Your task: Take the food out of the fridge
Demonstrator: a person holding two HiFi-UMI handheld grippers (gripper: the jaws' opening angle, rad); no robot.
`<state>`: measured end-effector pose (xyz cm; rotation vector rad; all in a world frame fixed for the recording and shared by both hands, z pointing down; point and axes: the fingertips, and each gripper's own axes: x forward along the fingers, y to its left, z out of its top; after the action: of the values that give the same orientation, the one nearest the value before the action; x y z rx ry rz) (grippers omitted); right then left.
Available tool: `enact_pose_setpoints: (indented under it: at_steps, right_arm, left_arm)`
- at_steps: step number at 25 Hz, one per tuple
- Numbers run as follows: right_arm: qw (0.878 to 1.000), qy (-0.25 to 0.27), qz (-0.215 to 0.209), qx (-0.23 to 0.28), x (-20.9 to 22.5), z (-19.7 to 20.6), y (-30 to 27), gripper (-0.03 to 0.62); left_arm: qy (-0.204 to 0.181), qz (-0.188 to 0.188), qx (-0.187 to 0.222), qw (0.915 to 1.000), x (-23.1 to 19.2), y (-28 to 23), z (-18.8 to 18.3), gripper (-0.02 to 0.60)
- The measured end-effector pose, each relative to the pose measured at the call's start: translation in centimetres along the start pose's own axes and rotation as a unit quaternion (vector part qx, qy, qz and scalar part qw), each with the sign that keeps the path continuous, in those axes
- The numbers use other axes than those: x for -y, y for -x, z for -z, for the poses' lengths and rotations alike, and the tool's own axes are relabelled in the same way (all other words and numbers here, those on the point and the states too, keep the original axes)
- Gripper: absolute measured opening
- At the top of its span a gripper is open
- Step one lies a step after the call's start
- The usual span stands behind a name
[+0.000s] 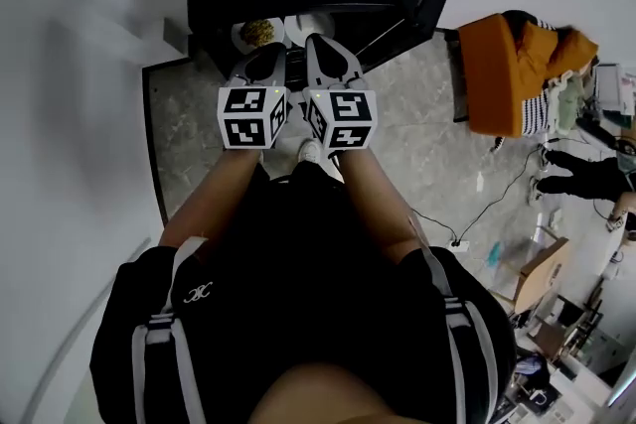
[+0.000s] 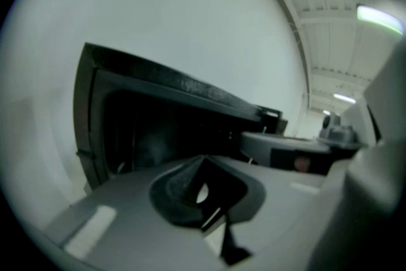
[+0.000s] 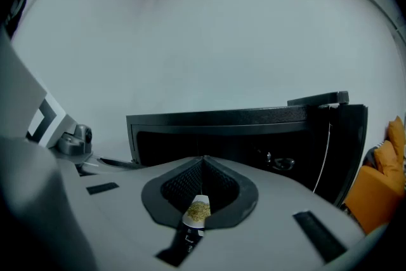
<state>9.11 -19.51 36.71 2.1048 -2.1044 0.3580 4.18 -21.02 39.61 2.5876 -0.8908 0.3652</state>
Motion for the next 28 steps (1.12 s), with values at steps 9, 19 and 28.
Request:
enact_pose_setpoints:
  at_steps: [9, 19, 28]
  right_arm:
    - [0.995, 0.002, -0.098, 0.000, 2.5, 2.2, 0.4, 0.000]
    - [0.994, -0.017, -0.111, 0.001, 2.8, 10.1, -0.3, 0.000]
    - [0.993, -0.008, -0.120, 0.016, 2.7, 23.4, -2.5, 0.000]
  left_arm:
    - [0.044, -0.084, 0.025, 0.9951, 1.2, -0.4, 4.0, 0.003]
    - [0.033, -0.119, 0.014, 0.9923, -1.2, -1.7, 11.4, 0.003]
    - [0.130, -0.101, 0.026, 0.9860, -4.8, -5.5, 27.1, 0.003]
